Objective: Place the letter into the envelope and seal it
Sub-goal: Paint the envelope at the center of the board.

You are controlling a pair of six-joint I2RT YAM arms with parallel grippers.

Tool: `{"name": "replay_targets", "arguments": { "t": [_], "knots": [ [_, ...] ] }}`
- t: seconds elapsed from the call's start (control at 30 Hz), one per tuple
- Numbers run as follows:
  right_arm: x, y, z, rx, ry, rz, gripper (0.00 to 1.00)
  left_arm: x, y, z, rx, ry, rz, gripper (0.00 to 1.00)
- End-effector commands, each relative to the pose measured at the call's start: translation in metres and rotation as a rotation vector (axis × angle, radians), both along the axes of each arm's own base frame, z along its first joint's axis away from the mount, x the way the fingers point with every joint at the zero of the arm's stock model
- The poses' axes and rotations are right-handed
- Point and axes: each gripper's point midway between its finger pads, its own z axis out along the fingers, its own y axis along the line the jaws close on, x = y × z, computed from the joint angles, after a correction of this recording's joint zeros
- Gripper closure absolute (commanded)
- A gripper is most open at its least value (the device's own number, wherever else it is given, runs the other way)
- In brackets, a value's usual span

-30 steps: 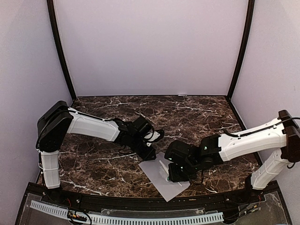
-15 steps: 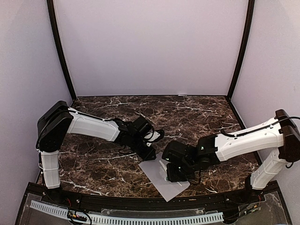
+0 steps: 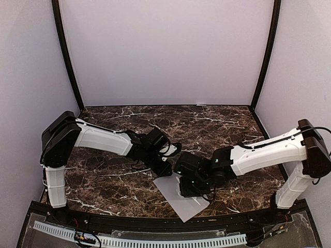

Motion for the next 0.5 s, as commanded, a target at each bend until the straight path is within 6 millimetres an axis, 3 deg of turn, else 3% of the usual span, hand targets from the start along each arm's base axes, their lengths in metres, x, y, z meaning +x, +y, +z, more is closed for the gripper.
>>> {"name": "replay_targets", "arguments": {
  "t": [0.0, 0.47],
  "knots": [
    [0.018, -0.009, -0.012, -0.062, -0.035, -0.028, 1.0, -0.035, 0.03, -0.049, 0.159, 0.142, -0.03, 0.81],
    [0.048, -0.004, -0.017, -0.062, -0.058, -0.038, 1.0, -0.036, 0.03, -0.051, 0.163, 0.148, -0.036, 0.82]
  ]
}}
